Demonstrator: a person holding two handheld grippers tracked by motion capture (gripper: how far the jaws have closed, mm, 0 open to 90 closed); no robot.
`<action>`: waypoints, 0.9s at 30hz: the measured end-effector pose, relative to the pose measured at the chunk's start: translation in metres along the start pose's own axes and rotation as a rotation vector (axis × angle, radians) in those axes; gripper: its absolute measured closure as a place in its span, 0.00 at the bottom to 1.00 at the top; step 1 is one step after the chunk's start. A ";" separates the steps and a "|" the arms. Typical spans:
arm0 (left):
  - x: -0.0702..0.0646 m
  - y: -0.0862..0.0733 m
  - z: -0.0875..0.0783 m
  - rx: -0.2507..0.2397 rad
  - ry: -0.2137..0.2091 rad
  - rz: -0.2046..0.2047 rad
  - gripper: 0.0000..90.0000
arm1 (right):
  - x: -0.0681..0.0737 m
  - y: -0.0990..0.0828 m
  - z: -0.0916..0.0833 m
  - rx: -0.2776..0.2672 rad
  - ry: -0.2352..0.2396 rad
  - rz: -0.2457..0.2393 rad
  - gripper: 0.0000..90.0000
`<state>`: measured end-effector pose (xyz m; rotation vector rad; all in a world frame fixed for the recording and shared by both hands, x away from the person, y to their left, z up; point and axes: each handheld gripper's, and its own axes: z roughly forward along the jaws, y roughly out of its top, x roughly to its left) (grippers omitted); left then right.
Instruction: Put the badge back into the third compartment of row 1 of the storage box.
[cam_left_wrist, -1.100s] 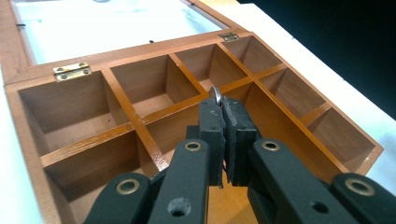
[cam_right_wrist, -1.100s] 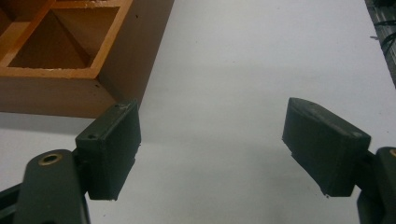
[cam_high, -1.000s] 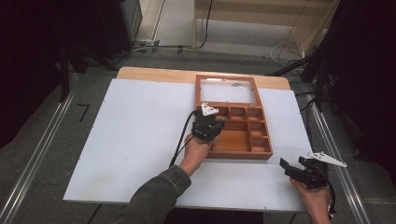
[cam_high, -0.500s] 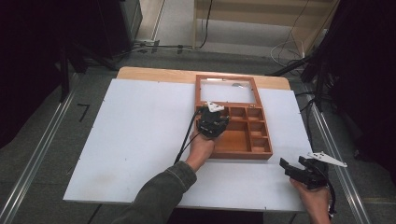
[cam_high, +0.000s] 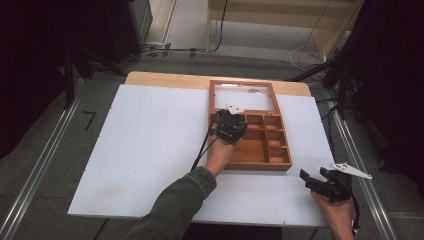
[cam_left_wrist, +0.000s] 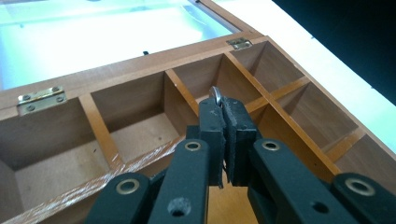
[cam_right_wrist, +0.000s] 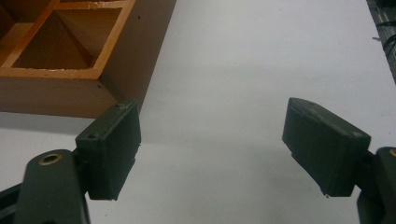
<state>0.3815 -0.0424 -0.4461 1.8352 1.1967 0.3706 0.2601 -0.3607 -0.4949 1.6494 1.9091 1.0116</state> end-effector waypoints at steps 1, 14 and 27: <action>-0.001 0.001 0.001 -0.001 0.002 0.003 0.98 | 0.000 0.000 0.000 0.001 0.000 0.000 0.20; -0.007 0.013 0.019 0.015 0.008 0.012 0.98 | -0.001 -0.001 0.000 0.001 0.004 0.001 0.20; -0.008 0.019 0.041 0.032 0.002 -0.008 0.98 | -0.002 -0.001 -0.001 -0.002 0.007 0.004 0.20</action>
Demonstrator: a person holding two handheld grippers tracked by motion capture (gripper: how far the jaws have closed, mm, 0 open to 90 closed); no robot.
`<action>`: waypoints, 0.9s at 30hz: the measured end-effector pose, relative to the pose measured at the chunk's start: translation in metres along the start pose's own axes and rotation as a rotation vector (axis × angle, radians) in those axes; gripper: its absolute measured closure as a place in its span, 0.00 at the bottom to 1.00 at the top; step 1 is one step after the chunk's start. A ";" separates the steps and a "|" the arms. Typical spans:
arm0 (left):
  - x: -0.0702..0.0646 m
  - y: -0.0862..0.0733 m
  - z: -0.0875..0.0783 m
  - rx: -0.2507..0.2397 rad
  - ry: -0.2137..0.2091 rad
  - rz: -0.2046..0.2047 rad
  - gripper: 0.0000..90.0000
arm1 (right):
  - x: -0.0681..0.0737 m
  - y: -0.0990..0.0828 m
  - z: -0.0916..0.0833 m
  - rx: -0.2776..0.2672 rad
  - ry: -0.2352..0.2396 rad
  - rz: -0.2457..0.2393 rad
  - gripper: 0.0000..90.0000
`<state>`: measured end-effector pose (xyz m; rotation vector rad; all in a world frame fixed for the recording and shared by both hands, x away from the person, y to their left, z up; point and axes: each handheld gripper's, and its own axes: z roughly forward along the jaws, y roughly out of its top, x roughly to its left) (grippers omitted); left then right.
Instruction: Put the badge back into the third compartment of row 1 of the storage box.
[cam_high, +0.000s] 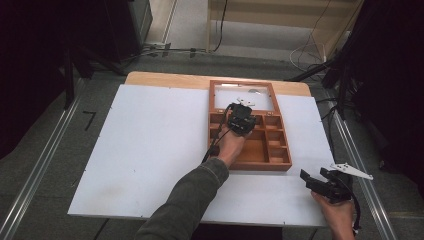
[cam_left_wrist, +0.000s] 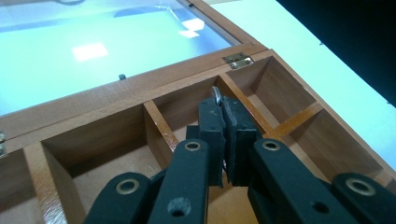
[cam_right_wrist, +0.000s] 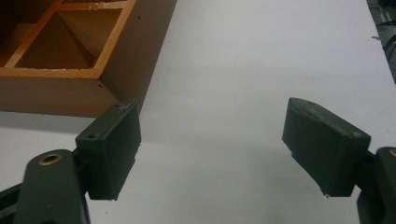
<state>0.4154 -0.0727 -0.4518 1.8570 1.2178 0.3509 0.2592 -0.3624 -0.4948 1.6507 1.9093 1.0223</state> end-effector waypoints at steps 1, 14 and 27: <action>0.000 0.000 0.001 0.002 -0.001 -0.004 0.98 | 0.000 0.000 0.000 0.000 0.000 0.000 0.20; 0.005 0.000 0.001 0.012 0.008 -0.013 0.69 | -0.001 0.000 -0.001 -0.003 0.002 0.002 0.20; 0.028 -0.020 -0.039 -0.023 0.009 -0.021 0.49 | -0.001 0.000 -0.001 -0.002 -0.005 -0.003 0.20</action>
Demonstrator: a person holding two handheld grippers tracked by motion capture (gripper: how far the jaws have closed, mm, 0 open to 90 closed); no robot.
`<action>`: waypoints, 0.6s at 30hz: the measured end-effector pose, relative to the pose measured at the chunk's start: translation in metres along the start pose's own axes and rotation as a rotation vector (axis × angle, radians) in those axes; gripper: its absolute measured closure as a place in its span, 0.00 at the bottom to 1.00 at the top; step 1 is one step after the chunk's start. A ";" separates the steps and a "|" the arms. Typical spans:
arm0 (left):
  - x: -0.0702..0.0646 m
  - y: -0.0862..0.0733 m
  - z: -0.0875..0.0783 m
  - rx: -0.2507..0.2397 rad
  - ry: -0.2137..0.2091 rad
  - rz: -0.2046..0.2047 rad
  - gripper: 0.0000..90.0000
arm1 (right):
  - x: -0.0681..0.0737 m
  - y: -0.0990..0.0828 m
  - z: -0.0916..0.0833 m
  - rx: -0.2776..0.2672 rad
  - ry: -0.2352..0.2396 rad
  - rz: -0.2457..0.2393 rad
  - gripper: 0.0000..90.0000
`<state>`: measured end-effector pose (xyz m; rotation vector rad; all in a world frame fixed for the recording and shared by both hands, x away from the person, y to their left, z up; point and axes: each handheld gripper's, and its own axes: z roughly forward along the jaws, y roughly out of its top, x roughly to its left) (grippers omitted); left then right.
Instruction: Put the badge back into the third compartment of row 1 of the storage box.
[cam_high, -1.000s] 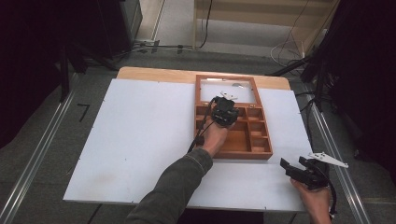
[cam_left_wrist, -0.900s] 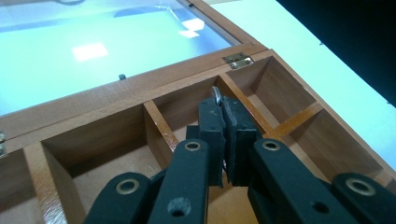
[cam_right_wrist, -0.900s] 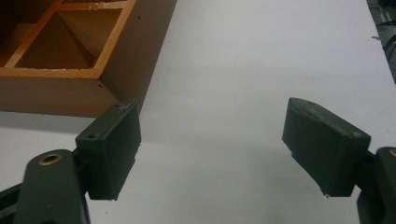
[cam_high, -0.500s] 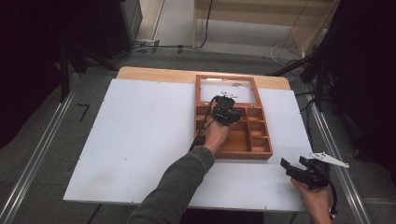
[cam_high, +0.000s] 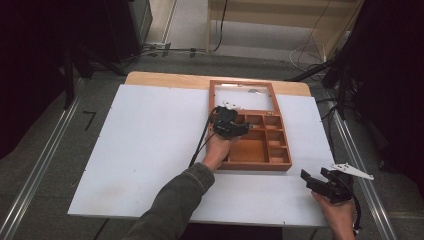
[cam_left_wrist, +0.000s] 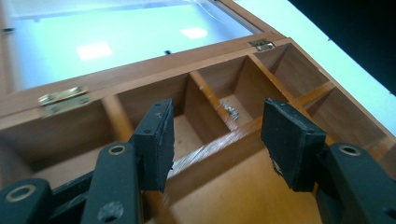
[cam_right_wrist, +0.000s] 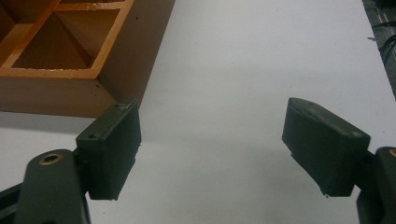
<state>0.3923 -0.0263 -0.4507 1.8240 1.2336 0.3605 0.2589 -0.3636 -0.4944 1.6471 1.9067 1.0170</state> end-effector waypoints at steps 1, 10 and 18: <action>0.002 -0.002 -0.004 -0.002 -0.001 0.002 0.48 | 0.000 0.000 0.000 0.000 0.000 0.000 0.20; 0.025 -0.017 -0.043 -0.036 0.014 0.000 0.38 | 0.002 -0.001 0.001 0.007 -0.009 -0.002 0.20; 0.048 -0.035 -0.074 -0.044 0.046 0.000 0.33 | 0.001 -0.002 0.001 0.013 -0.018 0.003 0.20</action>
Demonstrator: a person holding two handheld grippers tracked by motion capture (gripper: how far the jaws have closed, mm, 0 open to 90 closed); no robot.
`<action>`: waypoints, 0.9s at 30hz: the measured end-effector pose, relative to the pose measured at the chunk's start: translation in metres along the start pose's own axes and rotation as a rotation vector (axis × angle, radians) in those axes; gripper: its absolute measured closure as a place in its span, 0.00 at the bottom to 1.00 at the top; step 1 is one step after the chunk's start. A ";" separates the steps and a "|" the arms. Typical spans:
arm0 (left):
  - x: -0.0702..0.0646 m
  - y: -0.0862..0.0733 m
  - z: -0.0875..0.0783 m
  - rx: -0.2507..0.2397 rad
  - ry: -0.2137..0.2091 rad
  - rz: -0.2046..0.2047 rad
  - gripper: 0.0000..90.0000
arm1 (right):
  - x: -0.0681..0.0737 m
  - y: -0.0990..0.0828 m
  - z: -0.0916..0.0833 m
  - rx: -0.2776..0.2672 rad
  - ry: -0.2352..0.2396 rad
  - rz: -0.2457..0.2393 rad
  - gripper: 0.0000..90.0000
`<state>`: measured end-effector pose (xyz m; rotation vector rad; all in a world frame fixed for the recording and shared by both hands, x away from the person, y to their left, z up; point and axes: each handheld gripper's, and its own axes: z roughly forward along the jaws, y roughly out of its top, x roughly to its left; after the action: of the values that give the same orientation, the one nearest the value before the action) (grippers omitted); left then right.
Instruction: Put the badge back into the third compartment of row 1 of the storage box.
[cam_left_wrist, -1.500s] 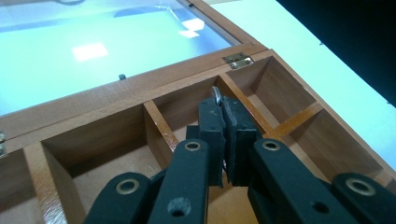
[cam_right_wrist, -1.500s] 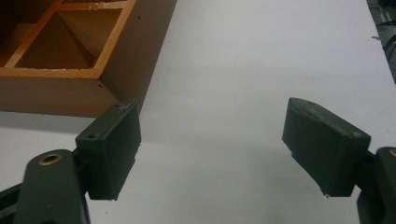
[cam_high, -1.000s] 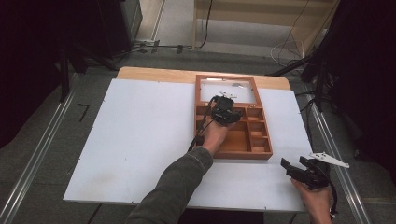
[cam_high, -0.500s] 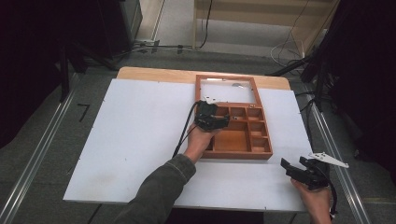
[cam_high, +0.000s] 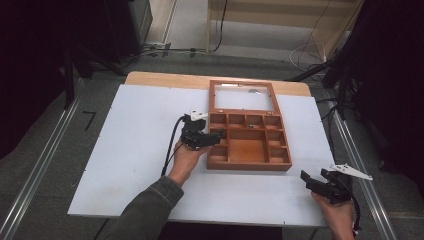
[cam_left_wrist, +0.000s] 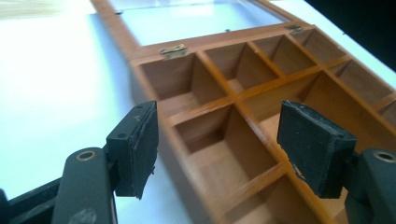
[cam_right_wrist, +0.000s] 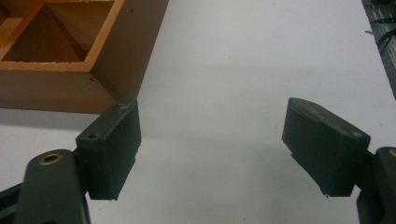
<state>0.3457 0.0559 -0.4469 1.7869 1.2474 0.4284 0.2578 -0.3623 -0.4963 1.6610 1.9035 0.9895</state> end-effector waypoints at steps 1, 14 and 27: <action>0.003 -0.002 -0.003 -0.005 0.006 0.000 0.33 | 0.000 0.000 0.000 0.002 -0.001 0.004 0.20; 0.038 -0.031 -0.039 -0.016 0.033 -0.041 0.30 | 0.002 -0.001 0.001 0.006 -0.006 0.000 0.20; 0.071 -0.065 -0.065 -0.014 0.083 -0.106 0.26 | 0.003 -0.002 0.001 0.011 -0.011 -0.007 0.20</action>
<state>0.2938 0.1551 -0.4782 1.6968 1.3866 0.4533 0.2563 -0.3591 -0.4978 1.6608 1.9095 0.9668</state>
